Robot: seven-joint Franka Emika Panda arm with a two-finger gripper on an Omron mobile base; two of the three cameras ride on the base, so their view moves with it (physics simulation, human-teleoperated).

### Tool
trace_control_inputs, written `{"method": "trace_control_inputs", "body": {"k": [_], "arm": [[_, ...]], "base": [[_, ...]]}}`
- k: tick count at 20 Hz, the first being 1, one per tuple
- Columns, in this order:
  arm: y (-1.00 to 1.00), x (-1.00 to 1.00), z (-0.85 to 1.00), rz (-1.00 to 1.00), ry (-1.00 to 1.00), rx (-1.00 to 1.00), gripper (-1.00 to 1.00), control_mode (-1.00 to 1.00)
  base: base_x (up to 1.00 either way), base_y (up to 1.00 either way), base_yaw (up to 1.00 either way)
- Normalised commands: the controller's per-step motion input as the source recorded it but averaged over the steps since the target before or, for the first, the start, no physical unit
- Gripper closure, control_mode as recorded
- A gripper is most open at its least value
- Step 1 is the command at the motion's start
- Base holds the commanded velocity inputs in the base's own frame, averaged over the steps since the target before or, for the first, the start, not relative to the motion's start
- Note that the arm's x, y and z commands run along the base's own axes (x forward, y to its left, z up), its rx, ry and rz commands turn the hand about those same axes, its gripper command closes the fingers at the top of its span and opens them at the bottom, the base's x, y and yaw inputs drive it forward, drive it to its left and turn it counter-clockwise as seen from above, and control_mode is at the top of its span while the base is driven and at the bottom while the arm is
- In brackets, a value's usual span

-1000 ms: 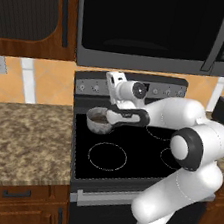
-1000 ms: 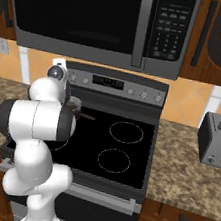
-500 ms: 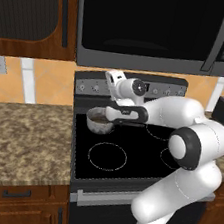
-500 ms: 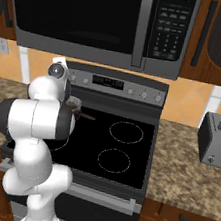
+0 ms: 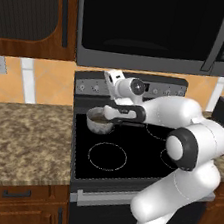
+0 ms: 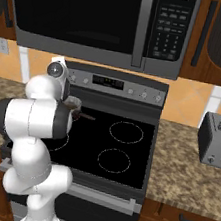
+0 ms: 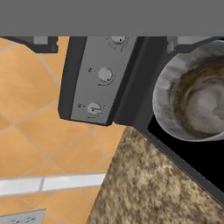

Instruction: Turn off the rear left burner of the stove.

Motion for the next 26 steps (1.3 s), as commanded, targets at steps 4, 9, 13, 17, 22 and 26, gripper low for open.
{"method": "trace_control_inputs", "body": {"k": [4,9,13,17,22,26], "arm": [[0.01,0.09,0.0,0.0,0.0,-0.02,-1.0,-1.0],[0.0,0.14,0.0,0.0,0.0,-0.02,-1.0,-1.0],[0.03,0.1,0.0,0.0,0.0,-0.04,-1.0,-1.0],[0.06,0.06,0.0,0.0,0.0,-0.05,-1.0,-1.0],[0.08,0.09,0.0,0.0,0.0,-0.07,-1.0,-1.0],[0.07,0.09,0.0,0.0,0.0,-0.07,-1.0,-1.0]], "base": [[0.0,0.0,0.0],[0.0,0.0,0.0],[0.0,0.0,0.0],[0.0,0.0,0.0],[0.0,0.0,0.0],[0.0,0.0,0.0]]}}
